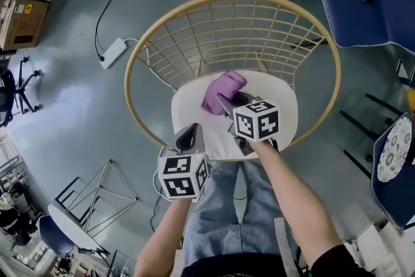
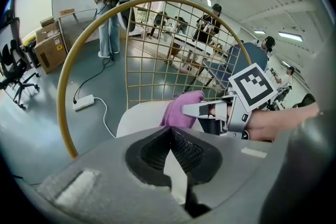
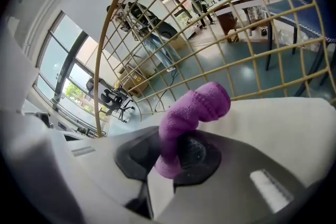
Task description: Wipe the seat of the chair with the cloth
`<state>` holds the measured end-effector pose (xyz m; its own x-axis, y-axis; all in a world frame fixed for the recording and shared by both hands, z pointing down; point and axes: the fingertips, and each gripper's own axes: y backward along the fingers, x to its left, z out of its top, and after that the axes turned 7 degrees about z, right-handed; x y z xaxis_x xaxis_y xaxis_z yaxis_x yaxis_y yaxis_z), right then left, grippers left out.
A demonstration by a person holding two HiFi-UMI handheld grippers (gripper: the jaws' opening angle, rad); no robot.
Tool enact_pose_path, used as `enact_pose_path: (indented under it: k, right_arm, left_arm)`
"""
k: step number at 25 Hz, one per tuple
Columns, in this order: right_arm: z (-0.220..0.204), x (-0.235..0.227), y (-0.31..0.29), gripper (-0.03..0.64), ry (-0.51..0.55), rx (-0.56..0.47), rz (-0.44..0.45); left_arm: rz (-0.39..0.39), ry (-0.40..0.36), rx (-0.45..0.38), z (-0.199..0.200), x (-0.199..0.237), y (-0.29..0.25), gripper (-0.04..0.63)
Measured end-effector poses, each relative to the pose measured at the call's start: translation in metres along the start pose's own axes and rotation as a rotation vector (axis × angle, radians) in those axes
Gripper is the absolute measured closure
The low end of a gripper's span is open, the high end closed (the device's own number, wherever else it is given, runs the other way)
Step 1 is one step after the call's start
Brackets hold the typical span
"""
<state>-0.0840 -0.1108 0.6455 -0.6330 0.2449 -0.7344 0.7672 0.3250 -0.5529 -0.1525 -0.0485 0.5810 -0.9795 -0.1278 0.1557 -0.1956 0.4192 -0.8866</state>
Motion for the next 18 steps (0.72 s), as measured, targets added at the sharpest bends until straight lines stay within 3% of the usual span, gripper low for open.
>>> enact_pose_path:
  k: [18]
  right_arm:
    - [-0.007,-0.081,0.119,0.557,-0.183,-0.182,-0.242]
  left_arm:
    - [-0.053,-0.080,0.013,-0.009,-0.052,-0.007,0.601]
